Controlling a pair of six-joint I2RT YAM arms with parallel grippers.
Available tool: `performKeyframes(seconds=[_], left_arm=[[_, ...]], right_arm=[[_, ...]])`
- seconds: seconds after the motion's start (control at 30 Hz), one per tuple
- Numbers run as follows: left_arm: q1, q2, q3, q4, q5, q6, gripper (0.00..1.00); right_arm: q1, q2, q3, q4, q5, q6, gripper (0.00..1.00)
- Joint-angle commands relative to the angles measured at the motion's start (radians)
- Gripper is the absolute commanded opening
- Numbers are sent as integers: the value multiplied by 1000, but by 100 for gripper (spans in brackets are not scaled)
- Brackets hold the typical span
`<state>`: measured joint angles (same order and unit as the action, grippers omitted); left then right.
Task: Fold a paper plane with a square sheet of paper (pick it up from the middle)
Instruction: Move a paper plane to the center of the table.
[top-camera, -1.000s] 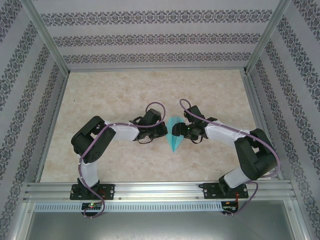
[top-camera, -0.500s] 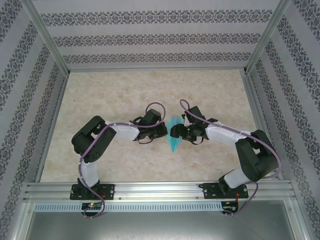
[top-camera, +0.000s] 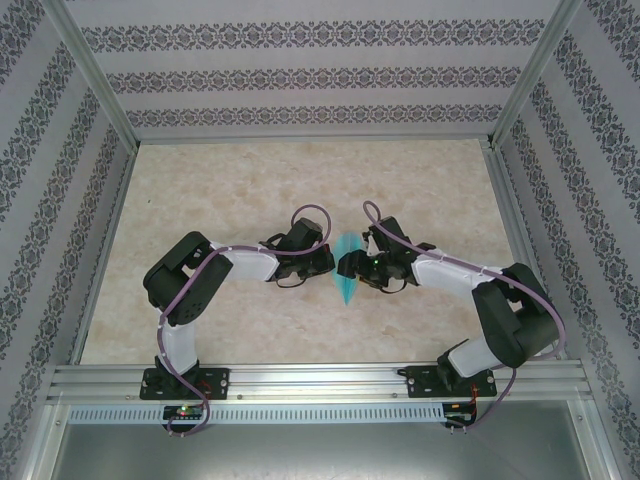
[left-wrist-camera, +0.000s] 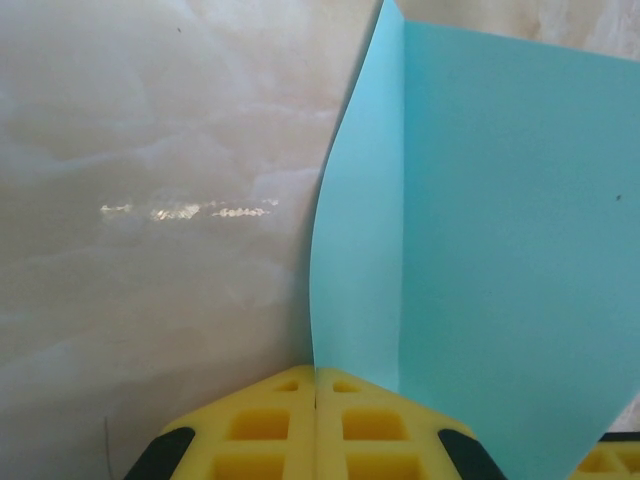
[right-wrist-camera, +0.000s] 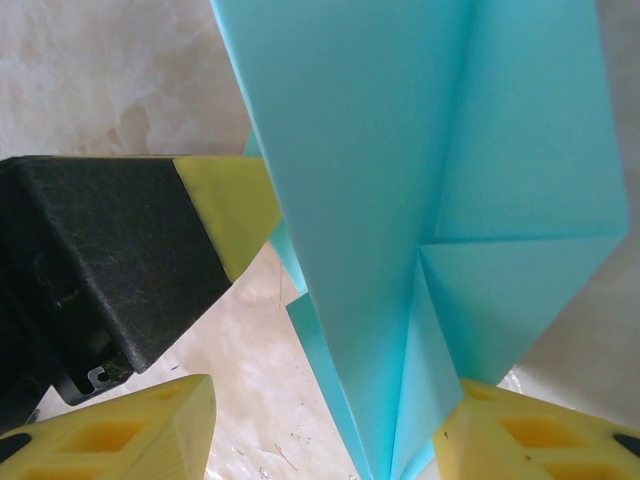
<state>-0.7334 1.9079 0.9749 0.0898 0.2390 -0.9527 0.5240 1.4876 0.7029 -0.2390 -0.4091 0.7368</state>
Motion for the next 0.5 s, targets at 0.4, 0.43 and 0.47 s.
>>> performKeyframes(seconds=[0.4,0.43,0.47], left_arm=[[9,-3,-18,50,29,-34,0],[10,-5,-21,53,31,-37,0],[9,-8,-23,53,33,-40,0]], right_arm=[[76,66,70,-75,202,-8,45],[79,74,76,-78,211,-11,44],[83,80,84,-83,216,-13,43]])
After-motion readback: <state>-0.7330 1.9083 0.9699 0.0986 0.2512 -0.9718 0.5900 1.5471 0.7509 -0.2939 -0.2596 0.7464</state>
